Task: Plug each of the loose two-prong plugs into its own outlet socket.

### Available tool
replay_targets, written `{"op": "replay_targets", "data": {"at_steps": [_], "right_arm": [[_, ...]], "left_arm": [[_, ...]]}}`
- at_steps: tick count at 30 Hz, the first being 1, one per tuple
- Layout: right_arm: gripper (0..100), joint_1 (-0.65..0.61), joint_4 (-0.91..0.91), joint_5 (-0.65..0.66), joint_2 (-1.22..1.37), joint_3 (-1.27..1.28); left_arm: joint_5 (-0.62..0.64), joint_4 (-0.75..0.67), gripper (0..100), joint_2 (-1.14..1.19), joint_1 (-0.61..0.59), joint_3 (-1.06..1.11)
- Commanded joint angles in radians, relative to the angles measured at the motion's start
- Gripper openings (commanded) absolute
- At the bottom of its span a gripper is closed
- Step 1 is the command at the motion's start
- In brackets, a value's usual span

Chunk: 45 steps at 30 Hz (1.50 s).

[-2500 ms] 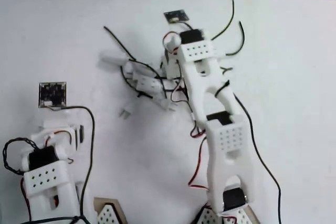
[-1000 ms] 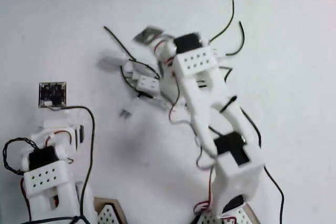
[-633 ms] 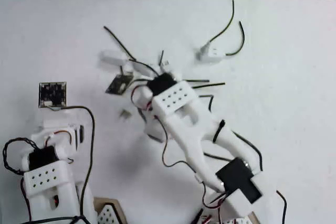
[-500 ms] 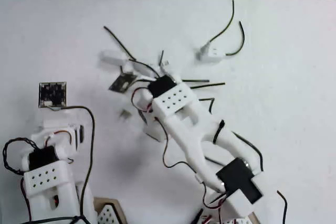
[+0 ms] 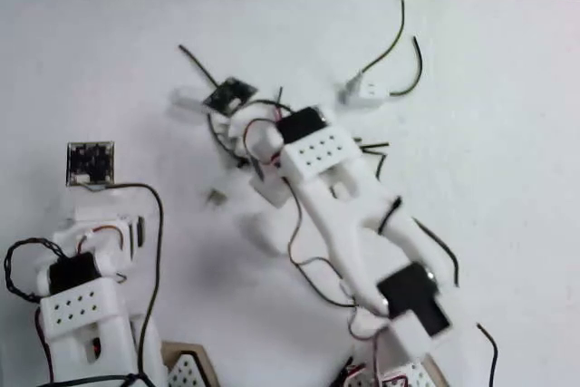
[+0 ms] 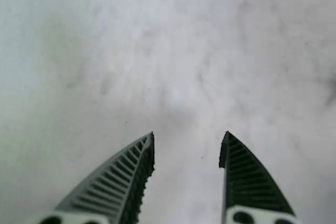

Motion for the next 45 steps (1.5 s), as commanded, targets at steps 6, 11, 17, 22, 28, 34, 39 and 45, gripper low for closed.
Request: {"op": "replay_targets", "data": {"at_steps": [6,11,17,22,28,34,39,45], "right_arm": [[25.1,0.01,-0.019,-0.006,0.246,-0.23],[25.1,0.031,0.012,-0.006,0.375,-0.356],[25.1,0.096,0.07,-0.005,0.527,-0.532],[25.1,0.087,0.157,0.003,0.63,-0.654],[25.1,0.038,0.231,0.003,0.697,-0.736],[18.5,0.022,0.252,0.003,0.7,-0.744],[6.2,0.021,0.252,0.005,0.699,-0.744],[1.8,0.022,0.257,0.005,0.65,-0.752]], "left_arm": [[0.002,-0.021,21,-0.021,-0.005,-0.002],[0.002,-0.021,21,-0.021,-0.005,-0.002],[0.002,-0.021,21,-0.021,-0.005,-0.002],[0.002,-0.021,21,-0.021,-0.005,-0.002],[0.002,-0.021,21,-0.021,-0.005,-0.002],[0.002,-0.021,21,-0.021,-0.005,-0.002],[0.002,-0.021,21,-0.021,-0.005,-0.002],[0.002,-0.021,21,-0.021,-0.005,-0.002]]}}
